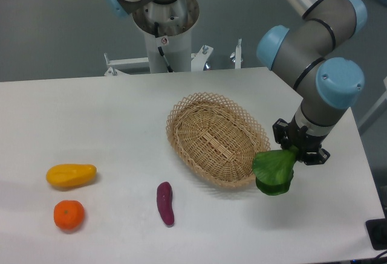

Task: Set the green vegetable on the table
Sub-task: 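Hold the green bok choy in the gripper beside the wicker basket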

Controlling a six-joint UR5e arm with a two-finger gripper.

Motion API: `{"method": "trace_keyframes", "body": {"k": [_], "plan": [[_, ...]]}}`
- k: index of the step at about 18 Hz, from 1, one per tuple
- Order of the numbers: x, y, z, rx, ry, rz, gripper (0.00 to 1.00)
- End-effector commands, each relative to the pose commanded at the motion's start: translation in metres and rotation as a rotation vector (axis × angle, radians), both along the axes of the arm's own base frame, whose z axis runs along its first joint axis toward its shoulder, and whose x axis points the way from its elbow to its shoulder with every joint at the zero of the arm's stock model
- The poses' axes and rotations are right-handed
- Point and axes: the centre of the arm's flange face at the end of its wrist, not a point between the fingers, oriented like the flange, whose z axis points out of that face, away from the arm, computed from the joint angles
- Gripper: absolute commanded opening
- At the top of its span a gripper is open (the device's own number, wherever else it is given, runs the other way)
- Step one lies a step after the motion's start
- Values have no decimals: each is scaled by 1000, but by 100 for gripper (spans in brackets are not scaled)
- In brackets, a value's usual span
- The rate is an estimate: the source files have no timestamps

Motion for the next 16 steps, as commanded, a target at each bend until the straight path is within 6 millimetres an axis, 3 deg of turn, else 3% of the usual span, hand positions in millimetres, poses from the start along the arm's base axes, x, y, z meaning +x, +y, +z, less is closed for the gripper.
{"method": "trace_keyframes", "body": {"k": [16], "plan": [[0, -1, 11, 2, 6, 32, 17]]}}
